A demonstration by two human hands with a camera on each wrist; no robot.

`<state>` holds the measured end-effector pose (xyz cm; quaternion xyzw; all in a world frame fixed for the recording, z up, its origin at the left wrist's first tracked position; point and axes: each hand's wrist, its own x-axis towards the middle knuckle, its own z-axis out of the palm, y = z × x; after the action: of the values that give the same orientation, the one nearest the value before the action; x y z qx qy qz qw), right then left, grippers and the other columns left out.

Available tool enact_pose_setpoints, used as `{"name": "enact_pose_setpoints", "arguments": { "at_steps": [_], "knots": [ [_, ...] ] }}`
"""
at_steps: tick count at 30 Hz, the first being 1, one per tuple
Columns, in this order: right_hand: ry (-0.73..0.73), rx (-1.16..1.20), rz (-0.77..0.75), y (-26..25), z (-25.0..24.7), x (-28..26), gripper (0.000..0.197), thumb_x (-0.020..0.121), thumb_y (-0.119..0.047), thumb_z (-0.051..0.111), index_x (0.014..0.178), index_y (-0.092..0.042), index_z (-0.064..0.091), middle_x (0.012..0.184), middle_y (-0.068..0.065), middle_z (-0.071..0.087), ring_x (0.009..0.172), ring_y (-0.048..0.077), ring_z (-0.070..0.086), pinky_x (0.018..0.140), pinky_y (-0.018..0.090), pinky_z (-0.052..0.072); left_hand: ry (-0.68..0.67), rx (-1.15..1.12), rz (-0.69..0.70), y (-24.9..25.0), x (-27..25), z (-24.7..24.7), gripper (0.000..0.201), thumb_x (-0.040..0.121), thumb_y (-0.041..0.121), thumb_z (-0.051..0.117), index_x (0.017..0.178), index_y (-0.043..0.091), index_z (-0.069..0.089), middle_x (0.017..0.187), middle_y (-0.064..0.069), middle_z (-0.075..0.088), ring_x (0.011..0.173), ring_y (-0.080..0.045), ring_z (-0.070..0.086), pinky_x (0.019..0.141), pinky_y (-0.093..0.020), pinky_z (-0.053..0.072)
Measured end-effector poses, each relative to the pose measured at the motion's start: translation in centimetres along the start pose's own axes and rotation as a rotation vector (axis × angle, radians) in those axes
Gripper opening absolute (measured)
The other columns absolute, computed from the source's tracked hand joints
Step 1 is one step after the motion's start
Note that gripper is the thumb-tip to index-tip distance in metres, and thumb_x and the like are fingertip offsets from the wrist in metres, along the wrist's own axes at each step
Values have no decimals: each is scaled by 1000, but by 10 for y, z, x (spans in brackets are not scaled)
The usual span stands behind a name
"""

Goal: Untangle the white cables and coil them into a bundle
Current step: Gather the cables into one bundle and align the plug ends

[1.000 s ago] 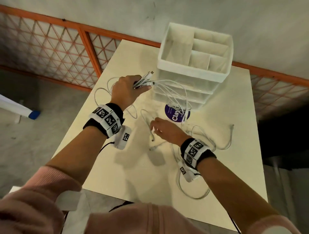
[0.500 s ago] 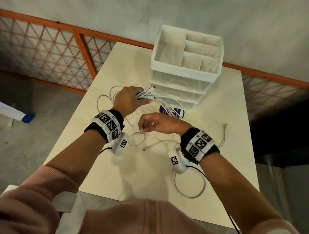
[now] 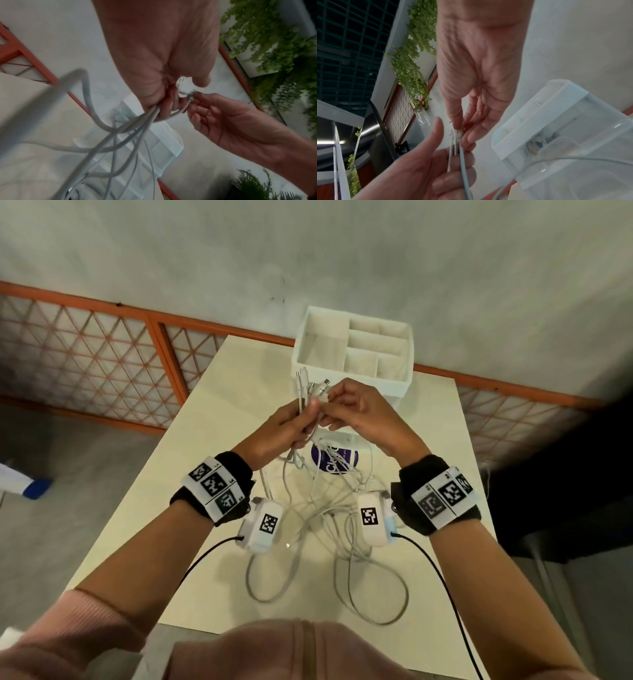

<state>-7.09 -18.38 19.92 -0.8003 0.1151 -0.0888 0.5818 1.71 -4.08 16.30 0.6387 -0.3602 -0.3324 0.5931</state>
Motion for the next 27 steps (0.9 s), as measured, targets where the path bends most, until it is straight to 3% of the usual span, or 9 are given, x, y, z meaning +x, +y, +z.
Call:
{"name": "enact_pose_setpoints", "arguments": {
  "at_steps": [5, 8, 11, 14, 17, 19, 21, 23, 27],
  "knots": [
    [59, 3, -43, 0, 4, -3, 14, 89, -14, 63, 97, -3, 58, 86, 2, 59, 76, 19, 67, 74, 29, 58, -45, 171, 41, -2, -6, -1, 15, 98, 31, 44, 89, 23, 54, 50, 19, 47, 49, 0, 36, 58, -24, 33],
    [47, -22, 13, 8, 11, -7, 28, 98, -30, 47, 104, -4, 51, 97, 6, 63, 90, 17, 65, 80, 28, 54, -14, 146, 75, 3, -9, -3, 21, 100, 30, 41, 83, 21, 51, 60, 11, 37, 52, -4, 32, 56, -22, 33],
    [-129, -161, 60, 27, 26, -13, 36, 102, -32, 33, 121, -5, 48, 121, 6, 59, 115, 18, 56, 96, 31, 44, 83, 132, 111, 16, -11, -2, 25, 101, 29, 35, 83, 17, 46, 65, 2, 36, 54, -5, 36, 56, -19, 36],
    [-186, -100, 66, 46, 32, -16, 18, 95, -19, 54, 112, -13, 55, 108, 3, 58, 93, 18, 61, 78, 42, 44, 152, 180, 128, 22, -11, -5, 23, 102, 31, 31, 83, 22, 41, 81, 0, 38, 62, -4, 39, 58, -10, 38],
    [-139, -338, -10, 56, 22, -10, 11, 85, -8, 65, 96, -12, 66, 90, 7, 52, 74, 20, 53, 71, 24, 44, 180, 234, 99, 15, -13, -4, 24, 102, 32, 27, 84, 25, 41, 96, 0, 35, 73, -6, 38, 64, -9, 39],
    [-114, -519, -12, 64, 12, -11, 8, 85, -7, 64, 88, -12, 70, 82, -3, 53, 71, 9, 50, 65, 12, 38, 256, 221, 145, 14, -14, -4, 26, 103, 29, 25, 88, 24, 45, 92, 7, 48, 77, -1, 45, 67, -9, 38],
    [-97, -527, 90, 76, -1, -16, 12, 86, -8, 59, 86, -12, 70, 83, -2, 61, 68, 3, 51, 62, 13, 37, 338, 125, 221, 17, -13, -9, 29, 104, 27, 22, 85, 21, 43, 82, 4, 59, 78, 0, 56, 71, -11, 41],
    [-68, -487, 150, 89, -12, -23, 16, 88, -9, 54, 88, -14, 70, 86, 2, 66, 67, 6, 56, 63, 14, 40, 371, -4, 270, 18, -10, -16, 31, 104, 24, 21, 81, 16, 40, 66, -2, 49, 67, -7, 62, 77, -21, 49],
    [-149, -490, 221, 113, -29, -34, 10, 87, -8, 59, 89, -13, 66, 80, 2, 69, 72, 9, 64, 75, 23, 47, 465, -134, 325, 17, -8, -14, 33, 104, 24, 23, 75, 17, 35, 60, 4, 25, 48, -7, 33, 65, -29, 56]
  ]
}}
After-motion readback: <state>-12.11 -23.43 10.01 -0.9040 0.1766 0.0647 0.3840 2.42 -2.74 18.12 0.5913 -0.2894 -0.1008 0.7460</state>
